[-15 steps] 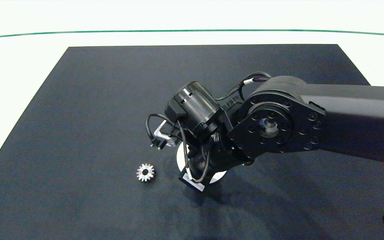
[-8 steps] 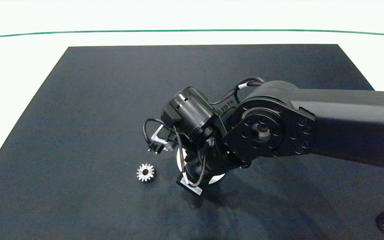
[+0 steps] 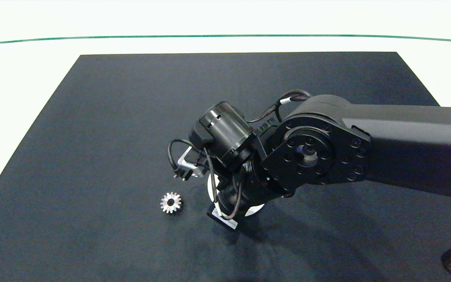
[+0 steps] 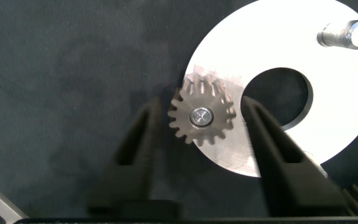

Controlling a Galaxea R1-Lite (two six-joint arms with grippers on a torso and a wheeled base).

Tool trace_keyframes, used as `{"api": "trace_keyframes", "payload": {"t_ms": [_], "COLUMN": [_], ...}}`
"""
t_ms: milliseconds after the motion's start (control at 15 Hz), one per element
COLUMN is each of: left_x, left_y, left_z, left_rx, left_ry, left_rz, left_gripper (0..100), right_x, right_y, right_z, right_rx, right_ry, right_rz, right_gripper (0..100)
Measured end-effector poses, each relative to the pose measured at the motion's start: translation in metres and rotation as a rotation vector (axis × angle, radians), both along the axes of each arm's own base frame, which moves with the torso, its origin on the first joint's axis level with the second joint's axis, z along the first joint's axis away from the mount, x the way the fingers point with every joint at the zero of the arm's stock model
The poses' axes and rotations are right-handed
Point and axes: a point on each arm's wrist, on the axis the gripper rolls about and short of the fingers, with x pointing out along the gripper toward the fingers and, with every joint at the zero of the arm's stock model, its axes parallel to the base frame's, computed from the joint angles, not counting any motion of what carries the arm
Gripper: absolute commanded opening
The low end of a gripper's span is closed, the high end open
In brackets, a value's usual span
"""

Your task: Install three planetary gears onto the carrier pins

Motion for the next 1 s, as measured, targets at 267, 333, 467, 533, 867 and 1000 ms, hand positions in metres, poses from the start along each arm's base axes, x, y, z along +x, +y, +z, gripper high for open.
{"api": "trace_keyframes", "payload": {"t_ms": [267,333,467,533,867,1000], "left_x": [0.0,0.0,0.0,0.0,-0.001,-0.002], "left_y": [0.0,0.0,0.0,0.0,-0.001,-0.001], "left_z": [-0.001,-0.001,0.0,0.0,0.0,0.0], "left_rx": [0.0,0.0,0.0,0.001,0.002,0.009], "left_ry": [0.001,0.002,0.002,-0.001,-0.003,-0.009], "left_rz": [-0.001,-0.002,-0.002,-0.002,0.006,0.006], "left_gripper": [100,100,100,100,100,100], "right_x": [-0.002,-0.002,-0.004,-0.005,-0.001,0.002], "right_y": [-0.008,-0.016,-0.038,-0.051,-0.129,-0.155], "right_z": [0.006,0.014,0.033,0.043,0.055,0.05], "right_rx": [0.003,0.016,0.048,0.064,0.103,0.149], "right_ry": [-0.003,-0.011,-0.029,-0.038,-0.048,-0.058], "right_rz": [-0.008,-0.021,-0.056,-0.077,-0.234,-0.288], "right_gripper": [100,100,100,100,100,100]}}
